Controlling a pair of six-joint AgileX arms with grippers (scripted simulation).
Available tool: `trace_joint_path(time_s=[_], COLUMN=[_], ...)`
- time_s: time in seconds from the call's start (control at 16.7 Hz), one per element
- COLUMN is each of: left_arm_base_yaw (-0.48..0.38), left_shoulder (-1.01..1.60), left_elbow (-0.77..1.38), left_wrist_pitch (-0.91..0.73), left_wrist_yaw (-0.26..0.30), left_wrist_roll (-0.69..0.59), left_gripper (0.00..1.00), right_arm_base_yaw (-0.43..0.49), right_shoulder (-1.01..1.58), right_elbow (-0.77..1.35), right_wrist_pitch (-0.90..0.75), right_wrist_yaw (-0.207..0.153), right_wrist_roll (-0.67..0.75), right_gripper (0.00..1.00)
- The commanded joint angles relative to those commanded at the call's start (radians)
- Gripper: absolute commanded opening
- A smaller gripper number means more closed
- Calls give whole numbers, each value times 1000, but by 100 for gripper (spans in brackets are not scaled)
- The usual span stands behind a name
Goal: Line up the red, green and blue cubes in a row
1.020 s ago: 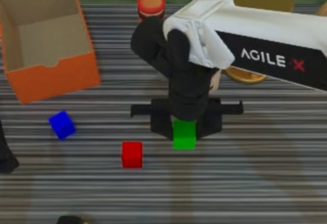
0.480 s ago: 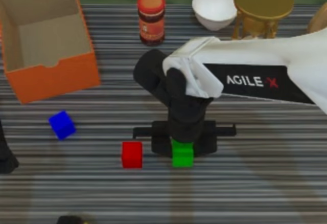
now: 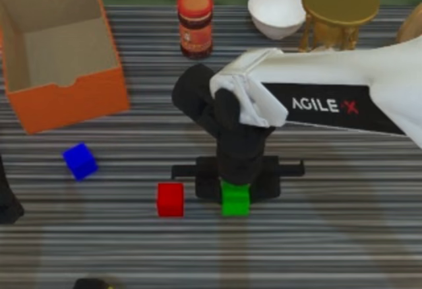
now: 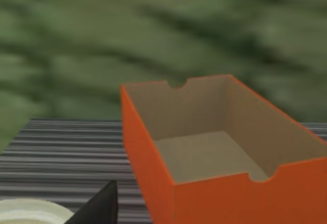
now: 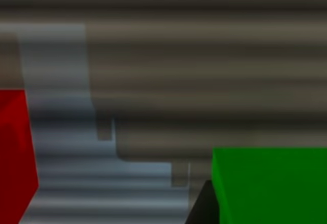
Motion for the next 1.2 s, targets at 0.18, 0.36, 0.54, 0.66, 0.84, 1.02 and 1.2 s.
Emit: trace_joint_path(time_s=[0.18, 0.36, 0.54, 0.66, 0.84, 1.02, 1.2], left_arm_base_yaw=[0, 0, 0, 0, 0, 0, 0], left_shoulder=[0, 0, 0, 0, 0, 0, 0], left_elbow=[0, 0, 0, 0, 0, 0, 0], left_wrist_pitch=[0, 0, 0, 0, 0, 0, 0], left_wrist_yaw=[0, 0, 0, 0, 0, 0, 0], left_wrist_roll=[0, 0, 0, 0, 0, 0, 0], left_gripper=[100, 100, 100, 100, 100, 100, 100], right_arm_base_yaw=[0, 0, 0, 0, 0, -1, 3], right_shoulder=[0, 0, 0, 0, 0, -1, -23], right_elbow=[0, 0, 0, 0, 0, 3, 56], right_wrist_pitch=[0, 0, 0, 0, 0, -4, -76], right_wrist_yaw=[0, 0, 0, 0, 0, 0, 0], right_wrist_roll=[0, 0, 0, 0, 0, 0, 1], right_gripper=[68, 90, 100, 100, 100, 100, 100])
